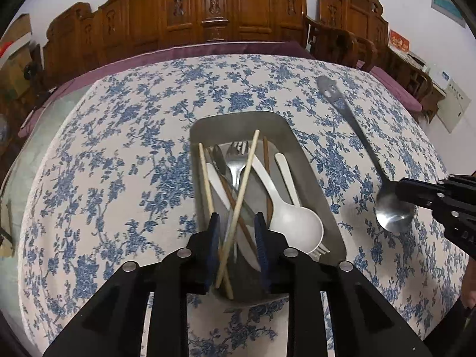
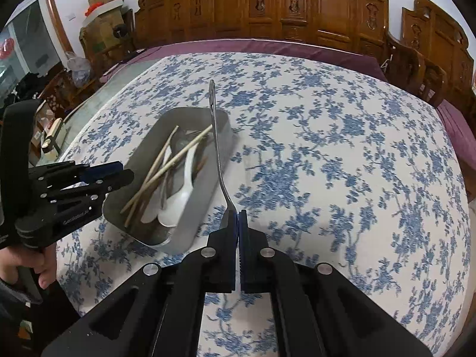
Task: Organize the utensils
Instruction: 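Carry the bamboo chopstick into the tray with the left tool and release it, then lower the metal spoon into the tray with the right tool and open it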
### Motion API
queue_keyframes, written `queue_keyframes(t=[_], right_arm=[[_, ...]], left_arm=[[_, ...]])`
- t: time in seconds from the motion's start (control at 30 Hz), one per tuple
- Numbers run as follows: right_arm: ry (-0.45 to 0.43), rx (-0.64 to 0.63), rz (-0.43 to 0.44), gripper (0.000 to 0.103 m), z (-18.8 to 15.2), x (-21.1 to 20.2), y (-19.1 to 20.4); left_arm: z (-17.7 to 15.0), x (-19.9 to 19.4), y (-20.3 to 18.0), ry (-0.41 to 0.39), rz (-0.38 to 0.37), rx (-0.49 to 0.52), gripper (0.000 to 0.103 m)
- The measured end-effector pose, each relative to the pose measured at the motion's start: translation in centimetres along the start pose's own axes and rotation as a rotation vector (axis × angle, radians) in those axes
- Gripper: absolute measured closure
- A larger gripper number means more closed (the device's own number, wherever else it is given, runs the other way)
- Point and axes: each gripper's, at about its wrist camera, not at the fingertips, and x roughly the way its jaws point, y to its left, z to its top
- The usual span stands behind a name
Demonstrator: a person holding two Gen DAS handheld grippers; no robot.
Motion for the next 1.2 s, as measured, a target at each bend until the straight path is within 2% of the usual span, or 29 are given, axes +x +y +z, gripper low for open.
queue_keyframes(t=[0.4, 0.83, 1.2], right_arm=[[0.007, -0.018, 0.052, 0.101, 1.9, 2.0, 4.4], [0.068, -0.006, 0.07, 0.101, 1.7, 5.8, 7.4], [0.093, 0.05, 0.034, 0.1, 1.7, 8.2, 6.8]], left_arm=[[-0.3, -2.9, 3.0, -0.053, 0.017, -0.014, 0.056], [-0.7, -4.1, 4.7, -0.078, 0.036, -0.022, 0.052], [-0.9, -4.1, 5.0, -0.072, 0.041, -0.024, 0.051]])
